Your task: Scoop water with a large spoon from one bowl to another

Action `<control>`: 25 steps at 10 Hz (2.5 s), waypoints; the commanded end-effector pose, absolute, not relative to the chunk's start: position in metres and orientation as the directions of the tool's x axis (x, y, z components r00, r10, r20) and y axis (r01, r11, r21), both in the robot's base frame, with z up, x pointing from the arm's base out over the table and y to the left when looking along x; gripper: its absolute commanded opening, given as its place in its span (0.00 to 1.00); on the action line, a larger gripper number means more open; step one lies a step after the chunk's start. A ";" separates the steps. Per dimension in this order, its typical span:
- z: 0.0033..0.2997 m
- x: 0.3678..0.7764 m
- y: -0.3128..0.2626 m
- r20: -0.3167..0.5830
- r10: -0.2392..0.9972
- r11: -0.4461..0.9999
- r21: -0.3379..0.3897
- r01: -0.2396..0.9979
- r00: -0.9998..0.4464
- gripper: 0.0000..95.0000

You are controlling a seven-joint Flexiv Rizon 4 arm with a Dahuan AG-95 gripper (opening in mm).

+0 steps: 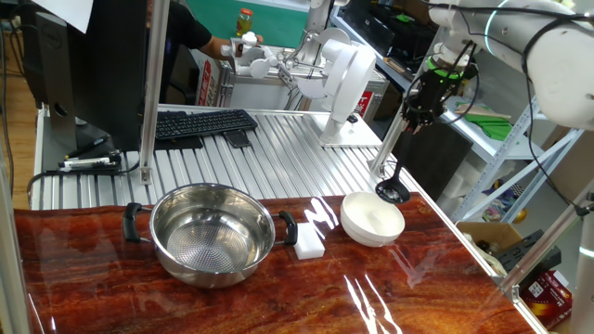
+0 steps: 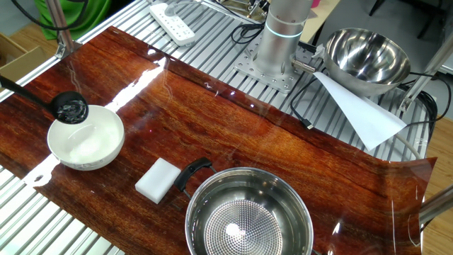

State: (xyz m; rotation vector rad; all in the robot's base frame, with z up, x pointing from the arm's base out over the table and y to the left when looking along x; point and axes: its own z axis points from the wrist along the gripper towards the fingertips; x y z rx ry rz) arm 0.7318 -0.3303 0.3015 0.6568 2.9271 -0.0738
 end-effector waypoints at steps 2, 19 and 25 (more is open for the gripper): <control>0.301 0.729 -0.329 -0.153 0.424 0.902 -0.016 0.431 -0.893 0.00; 0.304 0.731 -0.326 -0.129 0.422 0.906 0.025 0.422 -0.897 0.00; 0.304 0.731 -0.326 -0.116 0.393 0.919 0.067 0.388 -0.912 0.00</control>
